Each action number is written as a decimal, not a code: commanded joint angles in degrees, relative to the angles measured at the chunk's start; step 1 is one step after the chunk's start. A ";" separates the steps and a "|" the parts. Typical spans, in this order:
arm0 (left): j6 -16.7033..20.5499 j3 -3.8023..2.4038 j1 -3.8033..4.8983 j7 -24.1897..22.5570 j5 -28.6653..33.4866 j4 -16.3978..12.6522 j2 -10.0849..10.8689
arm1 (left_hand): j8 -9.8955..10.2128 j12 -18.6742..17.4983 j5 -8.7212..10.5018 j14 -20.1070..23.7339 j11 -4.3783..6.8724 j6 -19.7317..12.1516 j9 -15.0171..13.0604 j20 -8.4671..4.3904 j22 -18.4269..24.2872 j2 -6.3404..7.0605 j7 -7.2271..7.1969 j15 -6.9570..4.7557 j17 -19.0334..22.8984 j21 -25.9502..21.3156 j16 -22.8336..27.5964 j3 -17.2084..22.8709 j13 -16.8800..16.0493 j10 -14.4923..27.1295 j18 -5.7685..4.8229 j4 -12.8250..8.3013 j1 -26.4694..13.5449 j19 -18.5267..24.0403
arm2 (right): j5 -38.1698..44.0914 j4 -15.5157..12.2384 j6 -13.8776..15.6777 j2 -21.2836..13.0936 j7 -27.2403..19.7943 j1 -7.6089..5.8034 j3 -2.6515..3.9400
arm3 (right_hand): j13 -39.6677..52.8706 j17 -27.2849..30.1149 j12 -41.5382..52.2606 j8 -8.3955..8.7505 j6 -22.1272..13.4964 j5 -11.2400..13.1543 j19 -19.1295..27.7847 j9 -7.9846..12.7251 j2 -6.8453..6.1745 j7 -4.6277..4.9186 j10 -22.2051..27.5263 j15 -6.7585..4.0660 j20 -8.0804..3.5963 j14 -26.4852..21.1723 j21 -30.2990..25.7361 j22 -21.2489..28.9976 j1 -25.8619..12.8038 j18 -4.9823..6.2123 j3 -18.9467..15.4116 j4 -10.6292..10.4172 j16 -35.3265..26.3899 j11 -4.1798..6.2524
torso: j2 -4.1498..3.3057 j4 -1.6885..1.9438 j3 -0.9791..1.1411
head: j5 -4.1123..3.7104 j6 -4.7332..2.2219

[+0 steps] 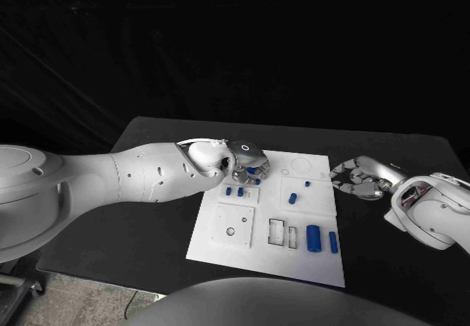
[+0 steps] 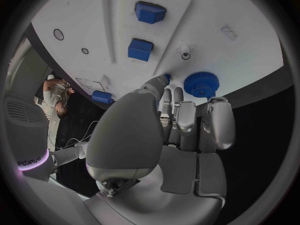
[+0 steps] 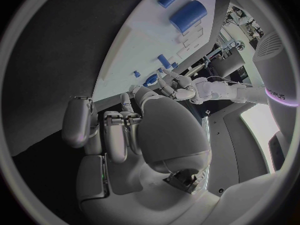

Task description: Assemble the parts on the task board

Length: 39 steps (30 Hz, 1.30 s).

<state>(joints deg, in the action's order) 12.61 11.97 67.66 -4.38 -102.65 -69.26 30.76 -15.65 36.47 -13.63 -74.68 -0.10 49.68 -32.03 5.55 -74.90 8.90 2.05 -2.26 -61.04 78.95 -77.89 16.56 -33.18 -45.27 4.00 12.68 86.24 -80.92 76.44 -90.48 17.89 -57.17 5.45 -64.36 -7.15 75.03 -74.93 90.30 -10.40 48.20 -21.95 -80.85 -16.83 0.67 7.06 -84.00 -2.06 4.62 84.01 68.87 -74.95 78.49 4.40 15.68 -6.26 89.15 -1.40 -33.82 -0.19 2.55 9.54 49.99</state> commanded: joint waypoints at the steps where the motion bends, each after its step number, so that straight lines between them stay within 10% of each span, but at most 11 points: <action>1: -1.13 -0.05 -0.11 -0.13 -0.48 0.34 -0.34 | -0.22 -0.08 -0.26 0.03 0.00 0.38 0.18 0.02 -11.38 -0.36 -0.03 -0.49 0.00 0.47 -0.24 0.38 0.34 -0.79 -1.19 -0.10 0.11 -0.40 | 0.14 -0.13 -0.16 -0.05 -0.36 0.04 0.00 | 14.97 -14.39 -0.30 -0.14 0.38 -0.35 0.40 0.06 -0.37 0.13 -6.00 0.37 -0.13 5.50 -0.08 -8.84 0.15 0.28 0.25 0.06 -0.31 -0.48 | -0.04 -0.02 -0.01 | -0.05 0.01; 15: 0.24 -0.07 -0.82 -1.52 -0.57 1.03 -0.98 | -1.13 -3.37 -0.82 -0.76 0.65 5.05 1.10 -0.32 -11.99 -1.18 0.39 -1.00 1.07 2.40 0.07 2.45 4.33 -7.49 -1.65 -0.98 0.86 -1.89 | 0.14 -0.22 -0.07 -0.15 -0.34 0.04 0.00 | 14.97 -14.34 -0.30 -0.13 0.37 -0.37 0.44 0.07 -0.41 0.14 -6.00 0.39 -0.12 5.46 -0.16 -8.82 0.07 0.29 0.27 0.04 -0.39 -0.49 | -0.01 0.01 0.01 | -0.17 0.01; 21: 0.24 -0.07 -0.89 -2.21 -0.16 1.18 -1.16 | 2.14 -10.81 -0.83 -0.71 0.32 7.53 3.84 -0.72 -11.96 -0.92 0.78 -0.81 2.91 2.39 0.94 3.39 10.32 -12.17 -1.64 -1.57 0.18 -1.80 | 0.14 -0.22 0.01 -0.12 -0.33 0.04 0.00 | 14.97 -14.33 -0.30 -0.13 0.37 -0.38 0.45 0.08 -0.41 0.14 -6.00 0.39 -0.11 5.46 -0.18 -8.82 0.06 0.29 0.27 0.04 -0.40 -0.50 | -0.01 -0.01 0.00 | -0.20 0.01; 39: 1.91 -0.83 -0.16 -1.39 1.42 -1.56 2.20 | 3.95 -17.85 -0.95 -0.08 -0.29 13.11 6.16 -1.10 -11.87 -1.04 1.66 -0.44 6.72 2.13 2.84 3.61 15.92 -19.49 -1.58 -3.00 0.36 -1.70 | 0.14 -0.07 0.21 -0.08 -0.29 0.06 0.00 | 14.97 -14.30 -0.30 -0.14 0.39 -0.41 0.51 0.08 -0.36 0.14 -6.00 0.40 -0.11 5.43 -0.30 -8.79 0.07 0.32 0.35 0.06 -0.46 -0.51 | 0.07 0.00 0.06 | -0.24 0.01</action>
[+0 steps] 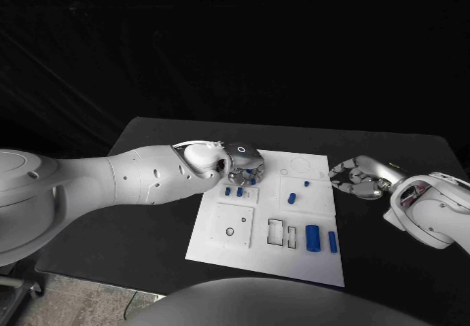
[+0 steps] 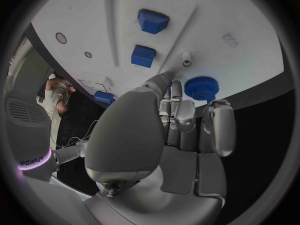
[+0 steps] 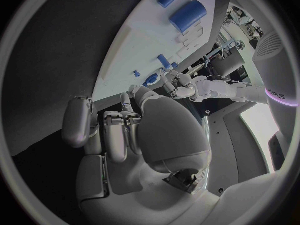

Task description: Assemble the parts on the task board

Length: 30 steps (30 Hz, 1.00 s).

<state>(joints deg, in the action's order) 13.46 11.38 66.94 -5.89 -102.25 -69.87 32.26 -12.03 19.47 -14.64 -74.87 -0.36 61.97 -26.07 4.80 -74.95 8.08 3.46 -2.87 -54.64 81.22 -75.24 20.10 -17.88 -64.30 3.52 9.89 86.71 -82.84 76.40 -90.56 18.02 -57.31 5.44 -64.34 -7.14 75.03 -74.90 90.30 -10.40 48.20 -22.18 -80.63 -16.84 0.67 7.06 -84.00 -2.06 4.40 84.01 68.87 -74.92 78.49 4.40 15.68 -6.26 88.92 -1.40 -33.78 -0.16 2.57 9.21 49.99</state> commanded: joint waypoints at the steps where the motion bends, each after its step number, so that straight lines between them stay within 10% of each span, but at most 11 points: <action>1: 1.10 -0.32 0.87 0.23 1.07 -1.42 1.17 | 0.44 -1.30 0.07 0.15 -0.06 0.93 0.31 -0.35 -11.81 -0.19 0.26 0.18 0.48 -0.21 0.29 0.08 0.94 -0.62 -1.09 -0.17 -0.17 0.27 | 0.18 0.04 0.06 0.08 -0.28 0.04 -0.01 | 14.97 -14.32 -0.30 -0.14 0.39 -0.18 0.29 0.09 -0.36 0.14 -6.00 0.40 0.11 5.43 -0.30 -8.81 0.07 0.32 0.35 0.06 -0.24 -0.51 | 0.02 -0.02 0.02 | 0.10 0.01; 14: -0.51 -0.62 4.51 2.17 1.90 -5.72 6.44 | 1.11 -3.49 0.79 -0.97 -0.06 1.78 0.84 -0.43 -12.27 0.04 0.23 0.16 -0.99 1.02 -0.43 0.58 2.61 -2.38 -1.42 0.00 -0.36 -0.83 | -0.17 0.47 -0.45 0.35 -0.27 0.04 -0.01 | 14.97 -14.24 -0.30 -0.15 0.42 -0.20 0.40 0.09 -0.32 0.14 -6.00 0.41 0.12 5.37 -0.52 -8.75 0.08 0.37 0.43 0.07 -0.38 -0.51 | 0.00 0.03 -0.02 | 0.26 0.01; 30: -1.31 0.20 2.47 4.30 1.24 -5.98 7.19 | 0.90 -3.68 1.10 -1.21 -0.04 2.72 0.79 -0.52 -12.35 0.24 0.32 0.19 -0.99 1.24 -0.52 0.53 2.79 -3.91 -1.48 -0.18 -0.39 -1.03 | -0.44 0.86 -0.68 0.37 -0.37 0.06 -0.01 | 14.97 -14.21 -0.30 -0.12 0.36 -0.21 0.44 0.11 -0.30 0.15 -6.00 0.42 0.13 5.35 -0.61 -8.73 0.09 0.38 0.50 0.10 -0.44 -0.51 | -0.15 0.08 -0.16 | -0.03 0.01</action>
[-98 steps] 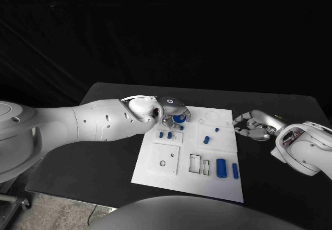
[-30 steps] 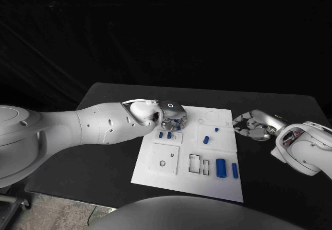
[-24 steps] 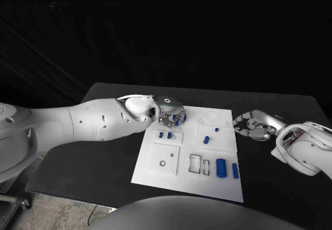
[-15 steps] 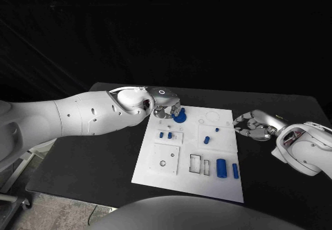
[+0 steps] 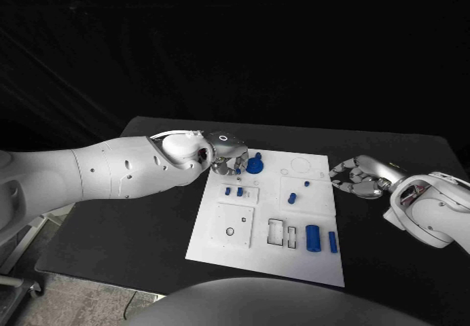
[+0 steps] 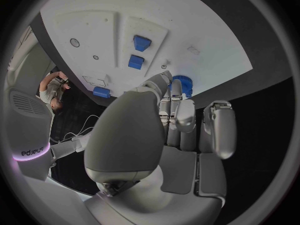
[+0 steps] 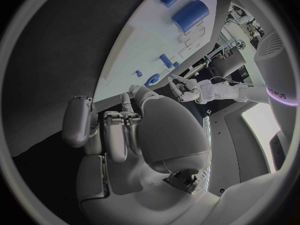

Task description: Assemble the parts on the task board

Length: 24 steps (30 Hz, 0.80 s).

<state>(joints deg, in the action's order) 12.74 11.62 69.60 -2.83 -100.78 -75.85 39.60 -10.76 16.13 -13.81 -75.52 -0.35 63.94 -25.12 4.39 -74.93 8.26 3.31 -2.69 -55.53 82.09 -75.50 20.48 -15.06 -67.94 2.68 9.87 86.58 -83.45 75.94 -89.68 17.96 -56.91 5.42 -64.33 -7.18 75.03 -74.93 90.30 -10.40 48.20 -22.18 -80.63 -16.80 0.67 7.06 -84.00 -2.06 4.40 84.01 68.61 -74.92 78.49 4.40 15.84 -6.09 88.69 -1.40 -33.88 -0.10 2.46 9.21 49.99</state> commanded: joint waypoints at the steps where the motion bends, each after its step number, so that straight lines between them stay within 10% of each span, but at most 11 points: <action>1: -0.52 -0.04 -0.30 1.32 -0.27 -0.01 -0.14 | -0.37 -0.34 0.27 -0.56 -0.05 0.76 -0.17 -0.11 -12.36 0.08 0.47 0.01 -0.08 0.37 -0.26 0.14 -0.03 -0.28 -0.63 -0.17 -0.27 -0.42 | 0.02 -0.04 -0.65 -0.04 -0.33 0.04 0.02 | 14.97 -14.18 -0.30 -0.12 0.36 -0.21 0.44 0.07 -0.30 0.15 -6.00 0.42 0.13 5.35 -0.34 -8.73 0.09 0.38 0.33 -0.06 -0.21 -0.51 | -0.06 0.02 -0.07 | 0.05 0.01; 24: -0.69 0.04 -1.54 1.92 -0.39 0.09 -0.49 | -0.07 -0.69 0.36 -0.37 -0.15 0.44 -0.03 -0.18 -12.29 0.23 0.50 0.03 0.47 0.18 -0.02 0.12 0.11 -0.29 -0.57 -0.13 -0.40 -0.28 | 0.00 0.00 -0.73 0.02 -0.28 0.13 0.02 | 14.97 -14.18 -0.30 -0.12 0.36 -0.21 0.44 0.07 -0.30 0.15 -6.00 0.42 0.13 5.35 -0.34 -8.73 0.09 0.38 0.33 -0.06 -0.21 -0.51 | 0.08 -0.14 0.09 | 0.46 0.01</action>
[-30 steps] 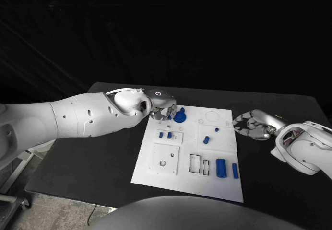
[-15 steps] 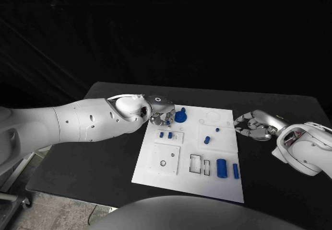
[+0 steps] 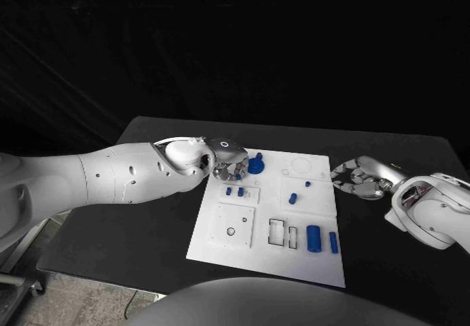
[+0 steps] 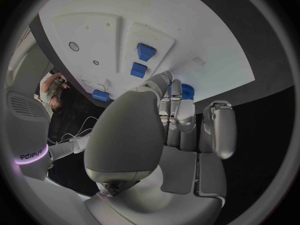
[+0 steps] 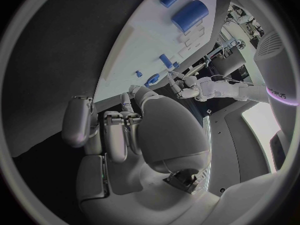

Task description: Assemble the parts on the task board

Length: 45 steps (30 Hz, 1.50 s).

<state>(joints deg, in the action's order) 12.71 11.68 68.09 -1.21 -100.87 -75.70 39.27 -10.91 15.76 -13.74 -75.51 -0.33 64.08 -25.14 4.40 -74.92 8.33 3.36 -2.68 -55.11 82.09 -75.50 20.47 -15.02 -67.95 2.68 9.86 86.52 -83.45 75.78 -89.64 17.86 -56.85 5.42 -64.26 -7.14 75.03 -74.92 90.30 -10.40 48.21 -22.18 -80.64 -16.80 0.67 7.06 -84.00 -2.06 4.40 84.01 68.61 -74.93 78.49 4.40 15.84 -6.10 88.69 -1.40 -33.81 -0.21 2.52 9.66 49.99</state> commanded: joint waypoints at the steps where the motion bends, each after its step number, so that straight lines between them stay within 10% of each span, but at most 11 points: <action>1: -0.71 -0.02 -0.05 0.31 -0.30 -0.06 -0.19 | 0.08 -0.32 0.29 -0.38 -0.16 0.30 -0.01 -0.18 -12.30 0.15 0.45 0.02 0.05 0.18 -0.02 0.14 0.07 -0.28 -0.58 -0.11 -0.34 -0.28 | 0.16 -0.04 -0.62 -0.04 -0.27 0.08 -0.02 | 14.97 -14.19 -0.30 -0.12 0.36 -0.22 0.44 0.08 -0.30 0.15 -6.00 0.42 0.13 5.35 -0.34 -8.71 0.09 0.38 0.34 -0.06 -0.21 -0.51 | -0.02 -0.01 0.02 | -0.01 0.01; 45: -3.51 0.01 -0.93 1.06 -0.30 1.23 -1.02 | 1.14 -1.55 0.43 1.07 -0.23 -0.73 0.57 -0.28 -11.88 0.41 0.40 0.01 2.61 -1.03 1.37 0.50 0.40 0.38 -0.28 -0.52 -0.03 0.72 | 0.17 -0.17 -0.29 -0.17 -0.39 0.33 -0.02 | 14.97 -14.19 -0.30 -0.11 0.34 -0.22 0.50 0.10 -0.31 0.17 -6.00 0.43 0.15 5.34 -0.43 -8.69 0.09 0.40 0.49 0.02 -0.21 -0.53 | -0.02 0.05 0.00 | -0.09 0.01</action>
<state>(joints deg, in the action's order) 11.36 11.49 67.37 -0.61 -100.83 -74.50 38.09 -9.93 14.41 -13.58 -74.65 -0.34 63.65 -24.47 4.19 -74.91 8.41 3.78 -2.66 -52.55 81.42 -74.31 20.73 -14.69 -67.94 2.70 9.59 86.45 -83.23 75.73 -89.78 17.88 -57.04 5.38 -63.99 -7.15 75.03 -74.94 90.30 -10.40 48.20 -22.17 -80.43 -16.76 0.67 7.06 -84.00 -2.06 4.61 84.01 68.39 -74.91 78.49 4.40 16.00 -5.94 88.69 -1.40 -33.81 -0.16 2.50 9.53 49.99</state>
